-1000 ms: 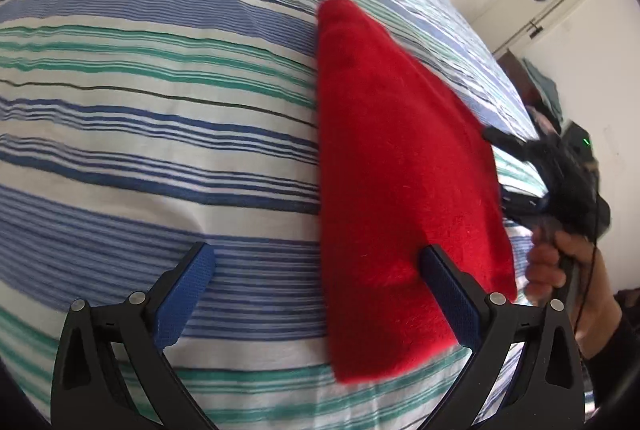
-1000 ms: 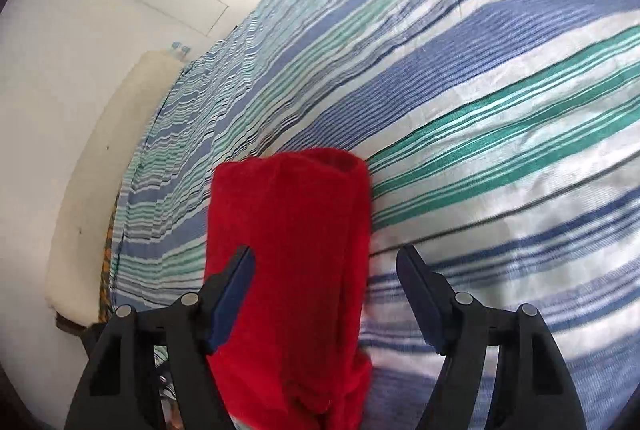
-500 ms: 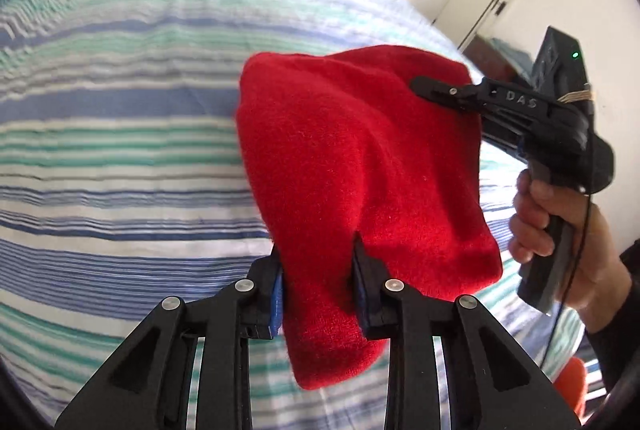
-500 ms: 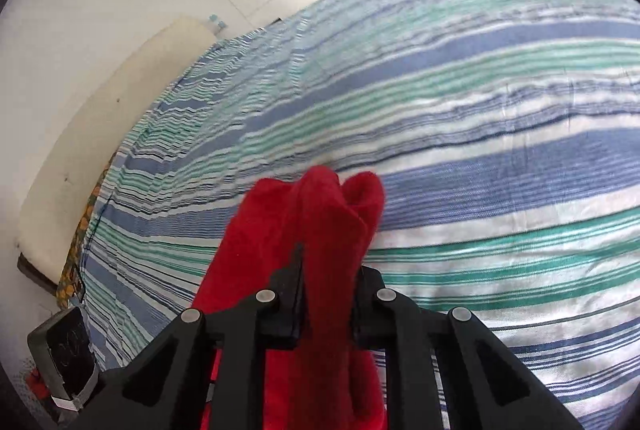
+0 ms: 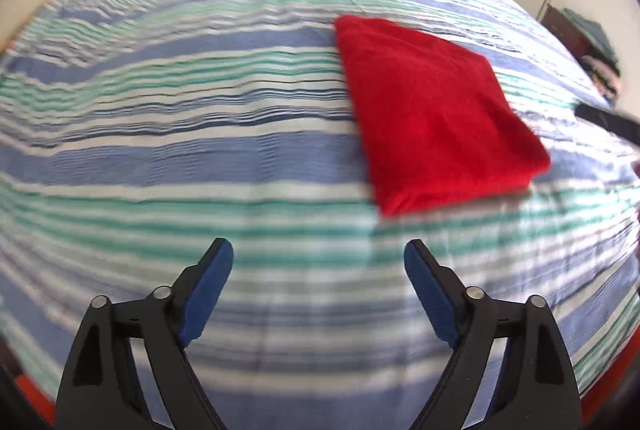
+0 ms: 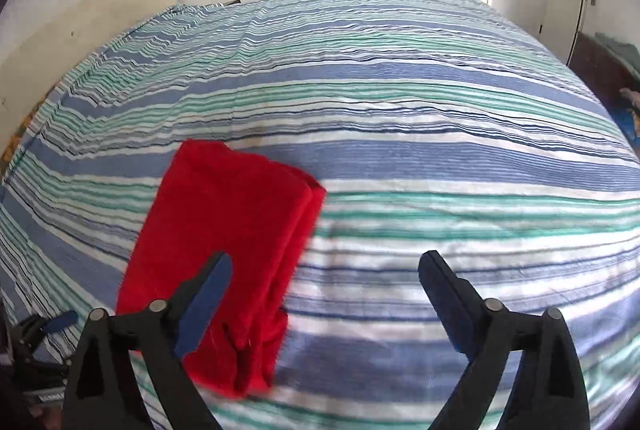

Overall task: Fold small clothes
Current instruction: 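Release the folded sweater and lift both grippers away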

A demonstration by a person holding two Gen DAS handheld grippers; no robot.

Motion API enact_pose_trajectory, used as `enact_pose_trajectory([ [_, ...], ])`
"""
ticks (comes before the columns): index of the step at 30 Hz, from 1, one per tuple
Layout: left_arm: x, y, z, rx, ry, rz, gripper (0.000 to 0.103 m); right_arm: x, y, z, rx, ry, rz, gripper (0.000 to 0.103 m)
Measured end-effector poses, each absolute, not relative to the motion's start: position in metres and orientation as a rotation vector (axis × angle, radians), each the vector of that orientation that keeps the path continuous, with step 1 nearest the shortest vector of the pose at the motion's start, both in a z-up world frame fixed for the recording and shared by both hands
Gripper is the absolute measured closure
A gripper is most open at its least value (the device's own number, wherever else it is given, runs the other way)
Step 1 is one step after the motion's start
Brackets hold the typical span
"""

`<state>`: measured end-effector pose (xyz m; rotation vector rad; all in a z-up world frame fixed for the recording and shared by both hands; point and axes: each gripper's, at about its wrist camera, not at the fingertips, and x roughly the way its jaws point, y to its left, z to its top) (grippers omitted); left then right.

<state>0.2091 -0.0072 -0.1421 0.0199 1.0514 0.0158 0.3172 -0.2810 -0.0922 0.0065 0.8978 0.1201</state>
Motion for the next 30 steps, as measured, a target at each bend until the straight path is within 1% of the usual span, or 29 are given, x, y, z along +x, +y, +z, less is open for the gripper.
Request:
enact_pose_trajectory([
  [2, 0.184, -0.003, -0.130, 0.061, 1.003, 0.054, 0.006, 0.275, -0.280, -0.091, -0.010, 0.922, 0.131, 0.006],
  [5, 0.172, 0.002, -0.127, 0.093, 1.001, 0.100, 0.006, 0.218, -0.267, -0.085, -0.016, 0.933, 0.160, 0.006],
  [11, 0.144, 0.005, -0.110, 0.088, 0.990, 0.129, 0.006, 0.143, -0.237, -0.078, -0.023, 0.940, 0.125, 0.004],
  [15, 0.126, 0.003, -0.099, 0.096, 0.968, 0.149, 0.006, 0.115, -0.224, -0.070, 0.000, 0.945, 0.119, 0.003],
  [18, 0.120, 0.002, -0.094, 0.110, 0.963, 0.151, 0.006, 0.103, -0.216, -0.065, -0.029, 0.948, 0.116, 0.001],
  [25, 0.096, -0.002, -0.085, 0.127, 1.020, 0.089, 0.006, 0.081, -0.209, -0.058, -0.054, 0.977, 0.121, 0.001],
  [30, 0.074, -0.006, -0.074, 0.133, 1.044, 0.031, 0.001, 0.059, -0.208, -0.049, -0.104, 0.998, 0.133, 0.001],
])
